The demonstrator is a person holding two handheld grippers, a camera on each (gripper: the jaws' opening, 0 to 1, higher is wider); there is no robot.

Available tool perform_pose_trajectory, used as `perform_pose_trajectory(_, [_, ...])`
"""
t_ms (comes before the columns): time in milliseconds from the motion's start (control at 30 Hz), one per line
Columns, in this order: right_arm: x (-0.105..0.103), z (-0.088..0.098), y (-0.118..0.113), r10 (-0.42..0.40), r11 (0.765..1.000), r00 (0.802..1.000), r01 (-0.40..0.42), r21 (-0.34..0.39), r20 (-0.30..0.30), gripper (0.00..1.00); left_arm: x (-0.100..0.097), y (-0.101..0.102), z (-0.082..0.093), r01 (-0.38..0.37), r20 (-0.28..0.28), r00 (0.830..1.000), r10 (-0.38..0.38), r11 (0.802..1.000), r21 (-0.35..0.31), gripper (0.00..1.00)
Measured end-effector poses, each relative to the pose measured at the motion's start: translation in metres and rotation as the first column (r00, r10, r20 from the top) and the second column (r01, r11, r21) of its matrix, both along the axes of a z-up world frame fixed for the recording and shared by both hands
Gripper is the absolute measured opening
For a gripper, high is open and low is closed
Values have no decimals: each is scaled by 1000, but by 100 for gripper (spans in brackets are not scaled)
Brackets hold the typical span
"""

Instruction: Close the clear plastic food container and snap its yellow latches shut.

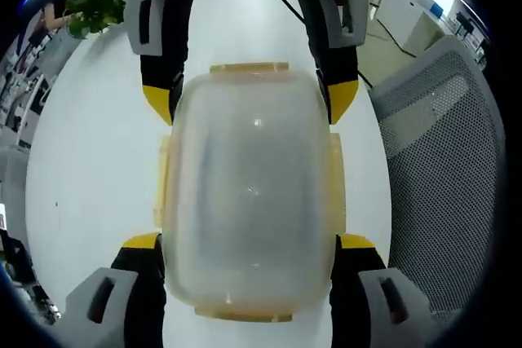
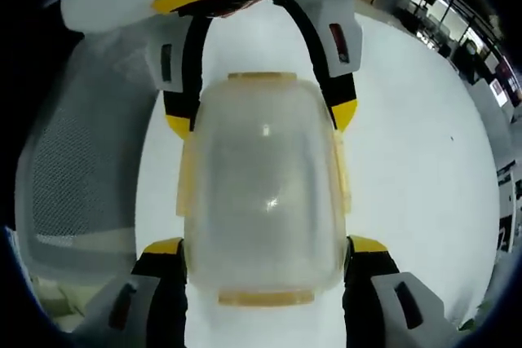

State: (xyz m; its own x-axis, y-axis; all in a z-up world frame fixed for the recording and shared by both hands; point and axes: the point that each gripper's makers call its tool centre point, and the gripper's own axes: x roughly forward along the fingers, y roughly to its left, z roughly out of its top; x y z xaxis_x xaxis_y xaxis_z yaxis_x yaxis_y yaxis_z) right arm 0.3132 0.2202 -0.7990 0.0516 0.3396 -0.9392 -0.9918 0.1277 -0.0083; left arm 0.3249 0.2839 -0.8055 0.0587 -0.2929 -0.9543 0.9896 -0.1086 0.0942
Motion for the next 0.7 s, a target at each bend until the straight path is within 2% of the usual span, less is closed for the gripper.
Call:
perform_pose_trajectory(333, [0, -1, 0, -1, 1000, 1000, 1, -17, 0, 79, 0, 0, 0, 2, 1, 1000, -2, 1000, -18, 83])
perform_pose_trajectory(400, [1, -1, 4, -1, 1000, 1000, 1, -1, 4, 79, 1, 4, -1, 0, 1, 1000, 0, 1000, -2, 83])
perform_pose_trajectory(700, [2, -2, 25, 4, 1000, 1000, -4, -8, 4, 79, 1, 24, -1, -6, 1, 1000, 6, 1000, -8, 83])
